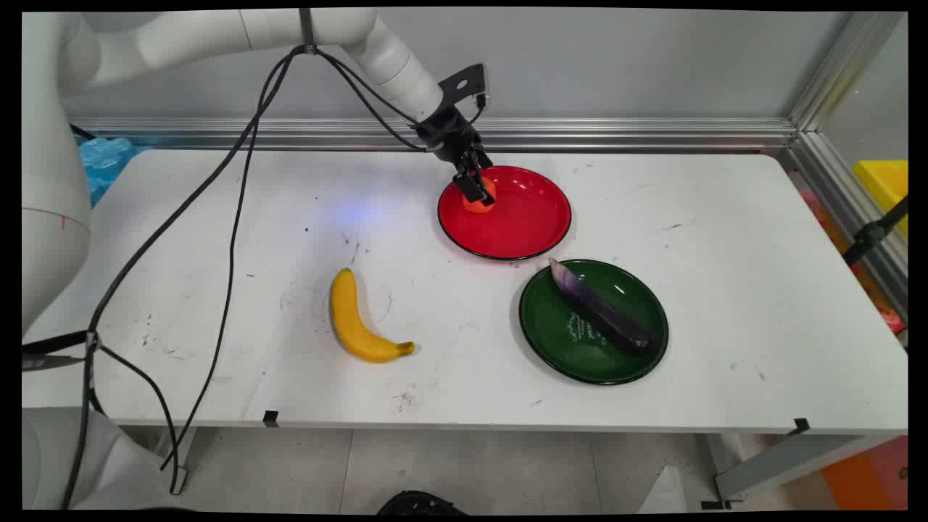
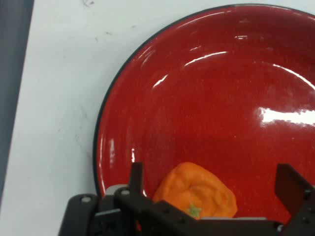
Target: Pick up the eggplant from the green plate
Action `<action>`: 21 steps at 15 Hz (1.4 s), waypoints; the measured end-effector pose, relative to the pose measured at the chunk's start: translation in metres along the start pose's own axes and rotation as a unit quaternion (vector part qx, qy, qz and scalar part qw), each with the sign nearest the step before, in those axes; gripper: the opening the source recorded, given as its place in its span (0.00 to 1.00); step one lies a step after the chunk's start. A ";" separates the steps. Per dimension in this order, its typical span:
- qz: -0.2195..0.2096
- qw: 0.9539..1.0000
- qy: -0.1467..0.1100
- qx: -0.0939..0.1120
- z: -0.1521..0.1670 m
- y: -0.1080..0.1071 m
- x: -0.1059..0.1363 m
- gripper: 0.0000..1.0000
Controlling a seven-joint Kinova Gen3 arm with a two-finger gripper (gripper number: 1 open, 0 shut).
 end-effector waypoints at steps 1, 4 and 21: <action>-0.002 1.000 0.000 -0.001 0.000 0.000 0.000 1.00; -0.019 1.000 -0.003 -0.006 -0.005 0.004 0.002 1.00; 0.000 0.998 0.002 -0.066 -0.049 0.098 0.050 1.00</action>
